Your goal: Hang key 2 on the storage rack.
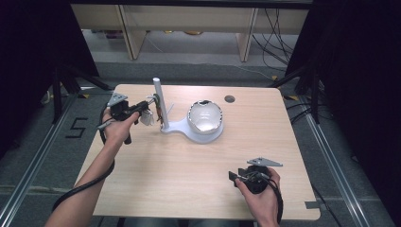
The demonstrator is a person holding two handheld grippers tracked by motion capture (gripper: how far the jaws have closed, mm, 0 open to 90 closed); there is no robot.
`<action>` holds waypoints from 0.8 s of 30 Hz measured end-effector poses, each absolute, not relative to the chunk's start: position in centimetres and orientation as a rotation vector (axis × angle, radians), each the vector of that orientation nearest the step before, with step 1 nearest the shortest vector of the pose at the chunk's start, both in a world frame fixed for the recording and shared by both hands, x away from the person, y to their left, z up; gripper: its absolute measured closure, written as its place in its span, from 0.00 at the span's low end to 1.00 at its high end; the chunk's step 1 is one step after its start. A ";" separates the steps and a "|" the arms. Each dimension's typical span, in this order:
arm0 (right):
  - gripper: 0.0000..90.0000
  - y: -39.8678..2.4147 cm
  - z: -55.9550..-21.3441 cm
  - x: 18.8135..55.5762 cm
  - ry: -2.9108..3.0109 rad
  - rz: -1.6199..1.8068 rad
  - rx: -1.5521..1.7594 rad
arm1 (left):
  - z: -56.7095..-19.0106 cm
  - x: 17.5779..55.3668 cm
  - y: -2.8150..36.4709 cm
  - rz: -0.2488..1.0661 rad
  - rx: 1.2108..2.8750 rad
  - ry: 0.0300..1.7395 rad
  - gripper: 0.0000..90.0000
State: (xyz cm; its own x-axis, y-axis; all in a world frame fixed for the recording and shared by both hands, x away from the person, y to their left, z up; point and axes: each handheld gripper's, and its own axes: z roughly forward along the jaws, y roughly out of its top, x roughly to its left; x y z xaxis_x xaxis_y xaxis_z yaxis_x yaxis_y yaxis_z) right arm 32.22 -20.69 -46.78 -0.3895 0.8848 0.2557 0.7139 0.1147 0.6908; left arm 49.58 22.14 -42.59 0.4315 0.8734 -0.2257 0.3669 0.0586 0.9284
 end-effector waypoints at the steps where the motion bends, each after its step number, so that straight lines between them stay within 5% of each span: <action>1: 0.61 -20.7 -46.8 32.2 2.175 1.153 1.589 | -42.7 49.5 22.0 0.552 1.541 1.136 0.94; 24: 0.61 -20.7 -46.7 32.1 2.175 1.133 1.598 | -43.1 49.5 22.5 0.566 1.576 1.142 0.86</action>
